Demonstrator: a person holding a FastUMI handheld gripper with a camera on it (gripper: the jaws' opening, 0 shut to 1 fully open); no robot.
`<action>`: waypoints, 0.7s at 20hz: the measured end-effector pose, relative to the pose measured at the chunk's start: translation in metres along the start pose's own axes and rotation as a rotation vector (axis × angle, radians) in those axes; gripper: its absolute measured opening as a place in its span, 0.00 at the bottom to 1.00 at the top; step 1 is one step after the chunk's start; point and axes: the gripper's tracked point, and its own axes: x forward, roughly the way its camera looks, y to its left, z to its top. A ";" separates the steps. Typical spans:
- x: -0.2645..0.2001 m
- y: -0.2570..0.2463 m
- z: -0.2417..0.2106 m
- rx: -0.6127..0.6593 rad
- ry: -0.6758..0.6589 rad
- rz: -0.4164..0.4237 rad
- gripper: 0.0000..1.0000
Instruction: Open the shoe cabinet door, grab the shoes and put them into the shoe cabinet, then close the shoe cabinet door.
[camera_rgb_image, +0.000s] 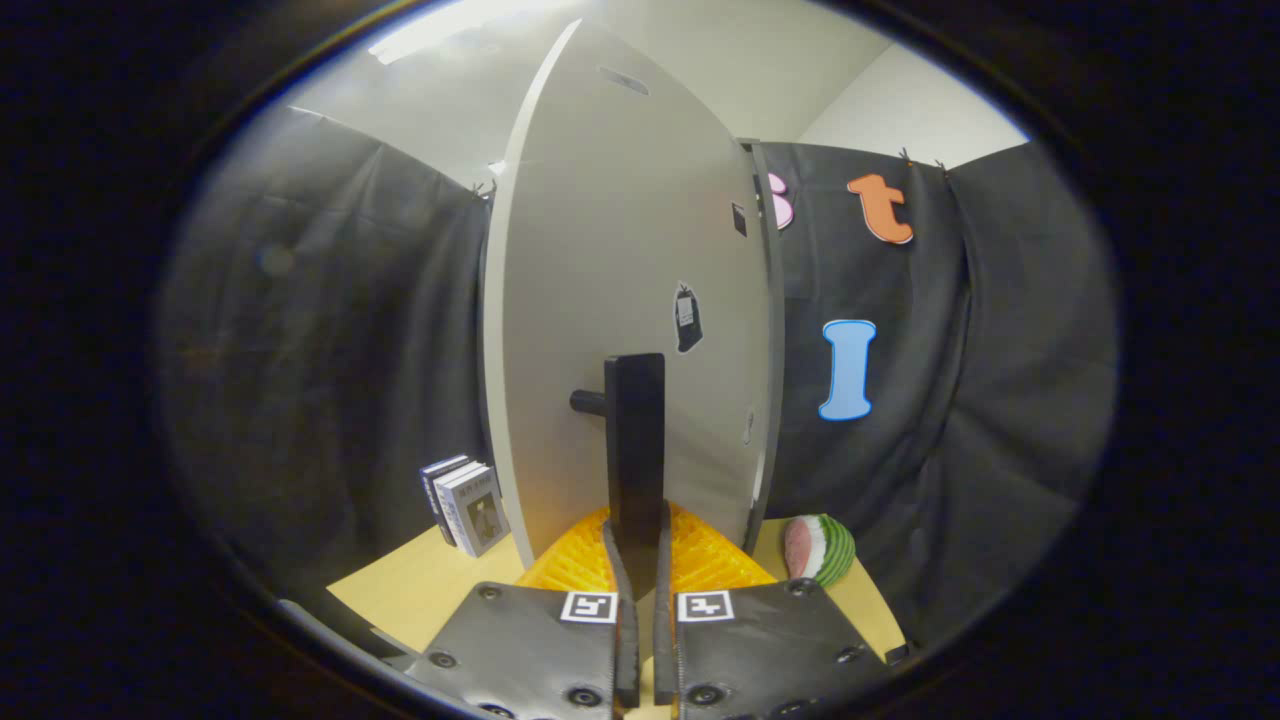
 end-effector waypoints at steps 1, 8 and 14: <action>-0.003 -0.007 0.000 0.003 0.003 0.003 0.08; -0.019 -0.067 0.001 0.018 0.003 -0.044 0.07; -0.021 -0.106 -0.004 0.032 0.019 -0.084 0.06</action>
